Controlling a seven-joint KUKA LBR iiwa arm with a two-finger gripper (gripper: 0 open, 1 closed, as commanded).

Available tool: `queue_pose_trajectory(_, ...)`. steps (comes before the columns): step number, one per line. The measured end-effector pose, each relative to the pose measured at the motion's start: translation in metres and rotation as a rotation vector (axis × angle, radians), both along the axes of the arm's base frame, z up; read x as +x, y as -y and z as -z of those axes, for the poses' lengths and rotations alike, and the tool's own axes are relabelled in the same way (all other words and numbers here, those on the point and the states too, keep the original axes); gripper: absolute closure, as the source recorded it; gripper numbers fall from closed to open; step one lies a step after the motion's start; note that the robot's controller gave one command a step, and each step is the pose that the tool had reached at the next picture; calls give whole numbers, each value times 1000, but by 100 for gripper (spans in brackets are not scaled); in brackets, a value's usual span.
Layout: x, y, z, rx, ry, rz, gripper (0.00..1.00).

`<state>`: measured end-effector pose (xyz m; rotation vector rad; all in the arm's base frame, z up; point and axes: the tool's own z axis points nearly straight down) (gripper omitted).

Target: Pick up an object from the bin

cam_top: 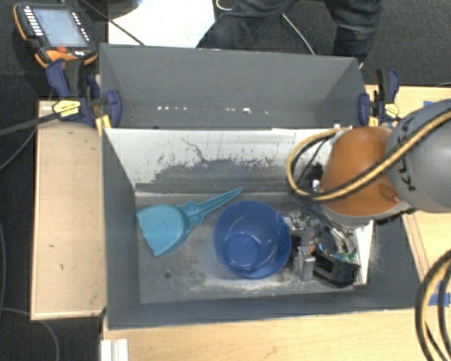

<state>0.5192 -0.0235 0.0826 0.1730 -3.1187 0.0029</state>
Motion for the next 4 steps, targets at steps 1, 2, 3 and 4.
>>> queue_pose_trajectory(1, 0, 0, 0, 0, 0, -1, 100)
queue_pose_trajectory(2, 0, 0, 0, 0, 0, -2, 100)
queue_pose_trajectory(3, 0, 0, 0, 0, 0, -2, 100)
queue_pose_trajectory(4, 0, 0, 0, 0, 0, -3, 100)
